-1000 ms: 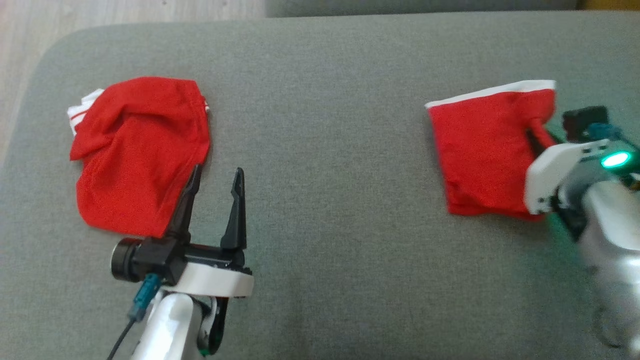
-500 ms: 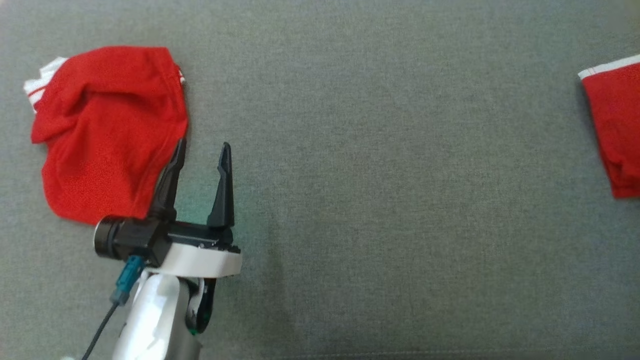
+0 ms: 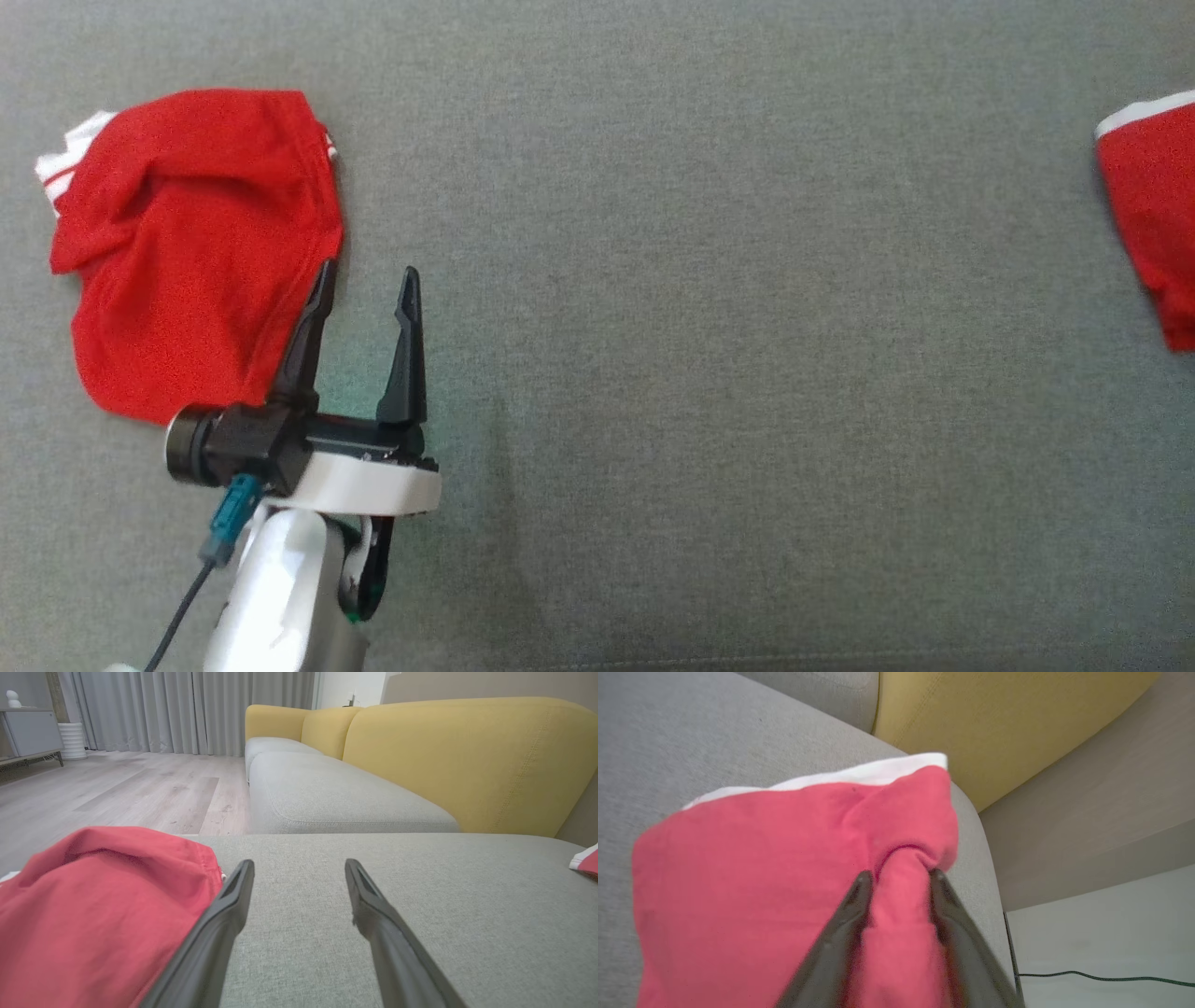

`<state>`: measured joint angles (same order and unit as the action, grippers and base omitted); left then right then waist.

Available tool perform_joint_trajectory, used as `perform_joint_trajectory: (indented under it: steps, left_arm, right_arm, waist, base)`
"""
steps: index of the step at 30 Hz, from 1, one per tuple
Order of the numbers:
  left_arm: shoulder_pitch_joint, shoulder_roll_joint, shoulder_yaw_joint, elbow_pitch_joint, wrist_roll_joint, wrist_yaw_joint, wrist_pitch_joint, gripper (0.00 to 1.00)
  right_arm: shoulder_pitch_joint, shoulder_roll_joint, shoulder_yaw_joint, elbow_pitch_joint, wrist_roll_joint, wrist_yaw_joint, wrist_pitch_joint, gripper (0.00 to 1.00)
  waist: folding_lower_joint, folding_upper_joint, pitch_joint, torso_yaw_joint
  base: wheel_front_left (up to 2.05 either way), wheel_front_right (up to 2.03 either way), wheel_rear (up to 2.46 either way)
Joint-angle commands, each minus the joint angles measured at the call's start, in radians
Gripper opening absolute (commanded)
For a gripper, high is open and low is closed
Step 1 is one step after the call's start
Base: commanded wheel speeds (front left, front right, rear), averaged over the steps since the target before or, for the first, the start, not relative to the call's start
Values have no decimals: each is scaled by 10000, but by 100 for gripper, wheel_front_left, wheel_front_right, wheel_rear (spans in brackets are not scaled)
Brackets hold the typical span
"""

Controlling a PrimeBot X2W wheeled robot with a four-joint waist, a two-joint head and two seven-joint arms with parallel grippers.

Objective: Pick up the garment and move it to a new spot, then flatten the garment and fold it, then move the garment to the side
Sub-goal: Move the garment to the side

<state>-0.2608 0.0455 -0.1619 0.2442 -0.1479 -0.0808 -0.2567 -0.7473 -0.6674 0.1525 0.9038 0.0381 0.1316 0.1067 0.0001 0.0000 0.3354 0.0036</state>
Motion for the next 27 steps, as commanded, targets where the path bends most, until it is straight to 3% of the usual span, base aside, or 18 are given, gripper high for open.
perform_joint_trajectory:
  steps: [1, 8, 14, 22, 25, 27]
  left_arm:
    - [-160, 49, 373, -284, 101, -12, -51, 100]
    - [179, 48, 373, -270, 6, 109, -51, 100]
    - [536, 48, 397, -375, 42, 206, -51, 100]
    - [1293, 47, 235, -395, -36, 325, -51, 100]
    - [1530, 47, 254, -416, -53, 357, -51, 100]
    - [1838, 47, 316, -454, -100, 367, -51, 100]
  right_arm:
    - [125, -101, -90, -292, -93, -9, -58, 100]
    - [251, 952, -401, -1000, -87, -9, -442, 100]
    - [444, 2536, -634, -2128, 592, -9, -1409, 100]
    - [2136, 4708, -901, -3684, 1628, -9, -2813, 100]
    - [2674, 5099, -896, -3980, 1306, -9, -3069, 100]
    - [3549, 5842, -1053, -4387, 1122, -9, -3349, 100]
  waist:
    - [-1, 0, -169, -14]
    - [-1, 0, -1099, -181]
    - [-1, 0, -2028, -292]
    - [-1, 0, -3128, -44]
    - [-1, 0, -3305, -10]
    - [-1, 0, -3422, 43]
  base:
    - [0, 0, 0]
    - [0, 0, 0]
    - [0, 0, 0]
    - [0, 0, 0]
    - [0, 0, 0]
    - [0, 0, 0]
